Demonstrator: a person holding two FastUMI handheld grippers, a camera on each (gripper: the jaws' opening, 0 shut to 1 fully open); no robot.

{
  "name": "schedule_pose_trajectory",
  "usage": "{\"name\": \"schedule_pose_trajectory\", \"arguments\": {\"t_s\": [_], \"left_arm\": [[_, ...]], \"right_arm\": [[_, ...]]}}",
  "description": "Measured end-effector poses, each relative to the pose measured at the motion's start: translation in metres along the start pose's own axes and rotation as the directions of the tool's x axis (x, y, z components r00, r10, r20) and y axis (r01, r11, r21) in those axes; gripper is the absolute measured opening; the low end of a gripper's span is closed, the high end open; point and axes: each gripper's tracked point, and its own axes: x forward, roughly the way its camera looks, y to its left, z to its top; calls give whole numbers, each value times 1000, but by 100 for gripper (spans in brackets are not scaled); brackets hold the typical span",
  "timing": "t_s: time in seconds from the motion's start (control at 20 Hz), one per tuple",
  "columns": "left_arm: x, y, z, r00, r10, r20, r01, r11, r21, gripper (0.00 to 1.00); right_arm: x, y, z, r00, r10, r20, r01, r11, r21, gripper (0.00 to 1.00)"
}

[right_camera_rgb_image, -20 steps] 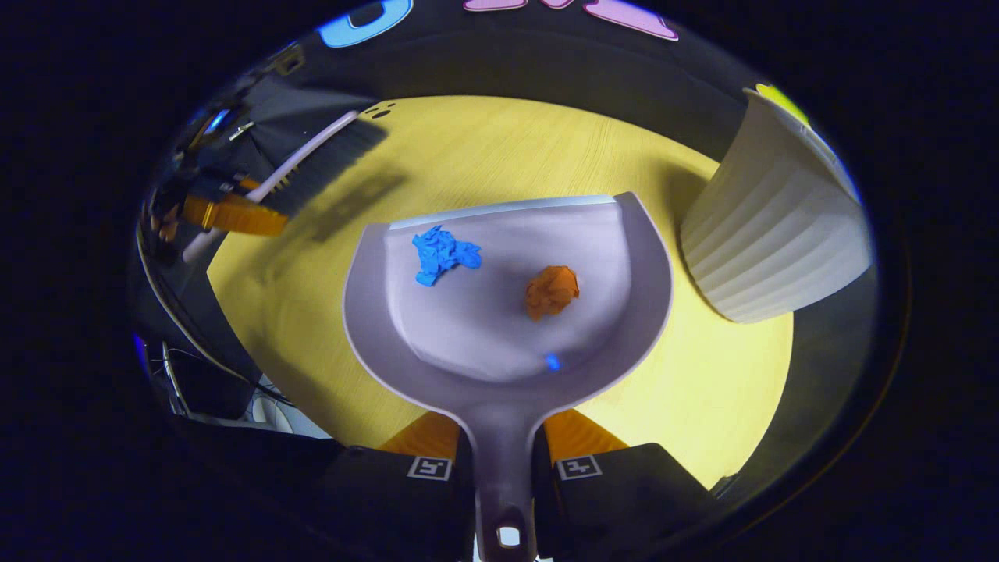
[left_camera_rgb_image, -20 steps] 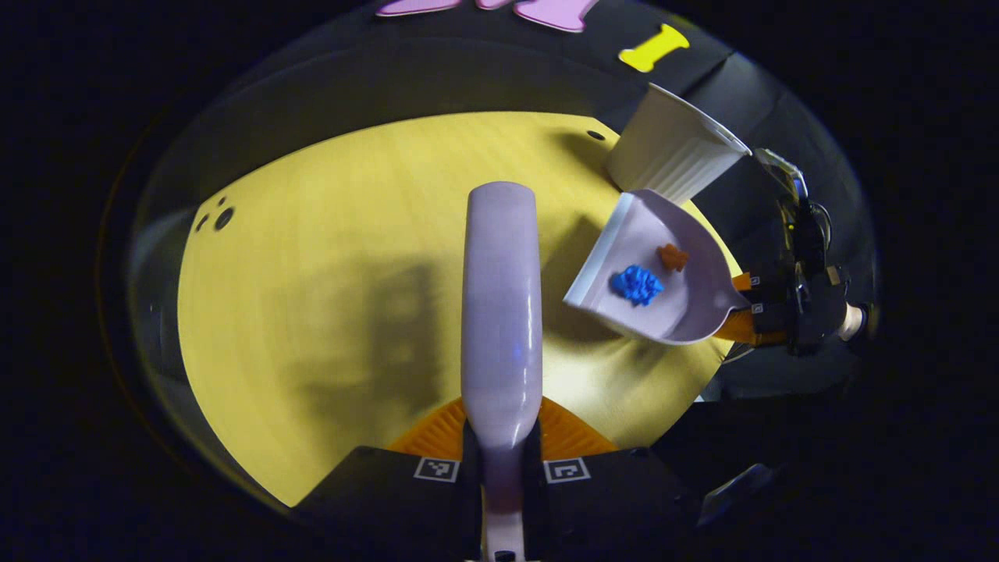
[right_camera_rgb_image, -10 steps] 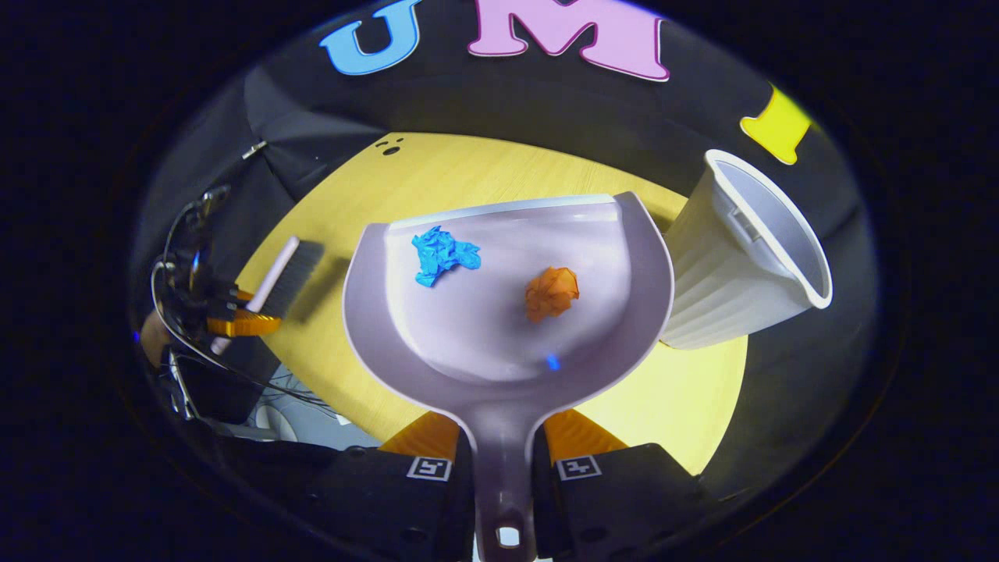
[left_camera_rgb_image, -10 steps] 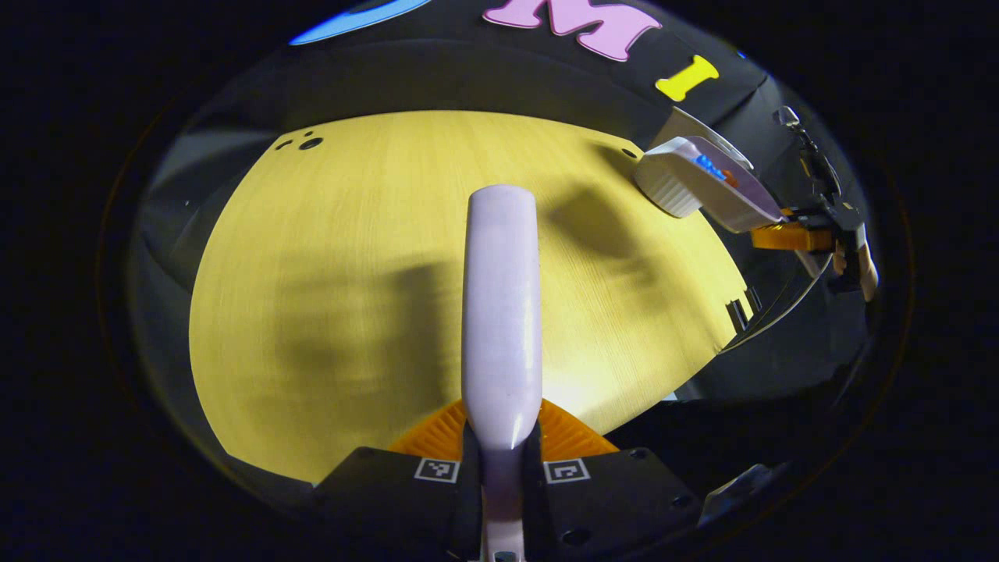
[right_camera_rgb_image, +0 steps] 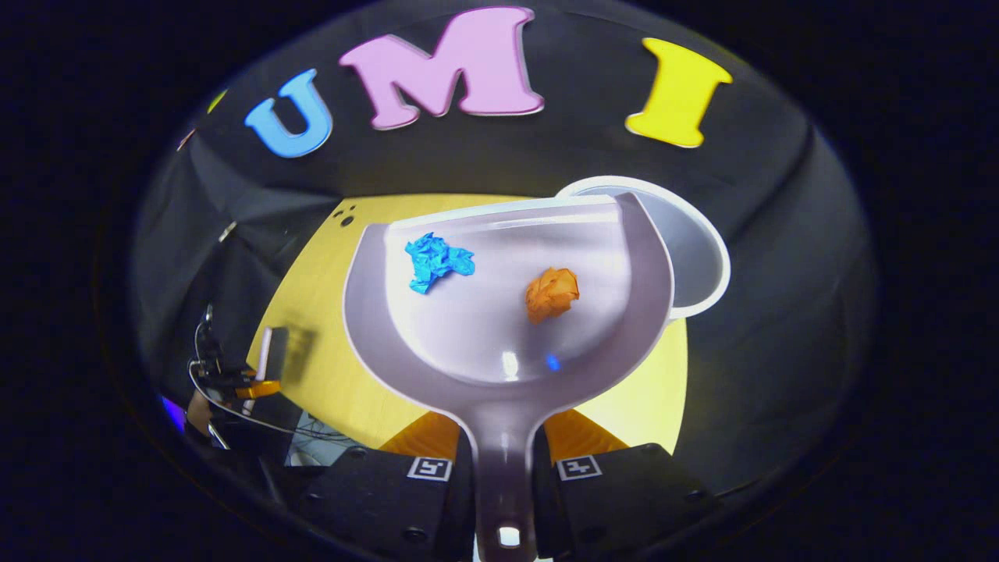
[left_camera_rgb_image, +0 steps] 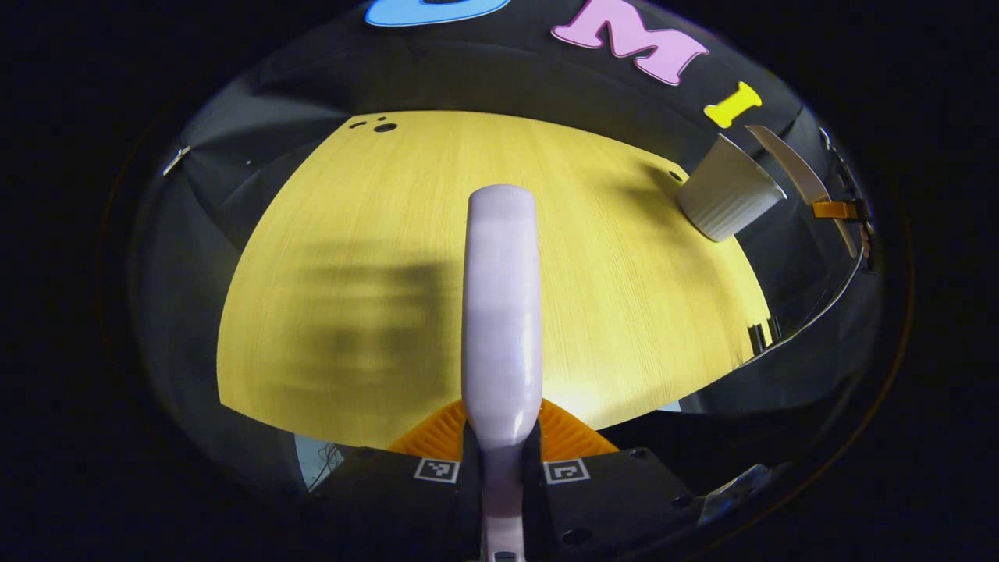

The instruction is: Pick up the small broom and dustpan from the desktop, sweep the trash into the dustpan with the broom, and then empty the trash into the garbage bin.

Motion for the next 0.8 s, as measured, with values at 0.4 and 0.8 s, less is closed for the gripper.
{"name": "schedule_pose_trajectory", "arguments": {"t_s": [0.4, 0.8], "left_arm": [[-18, 7, 31, 997, 38, 66, -25, 981, -193, 25], [-12, 8, 38, 997, 48, 61, -33, 972, -231, 25]], "right_arm": [[18, -127, 57, 978, -210, 13, 210, 978, -10, 34], [53, -178, 59, 935, -349, -66, 339, 933, -125, 34]]}}
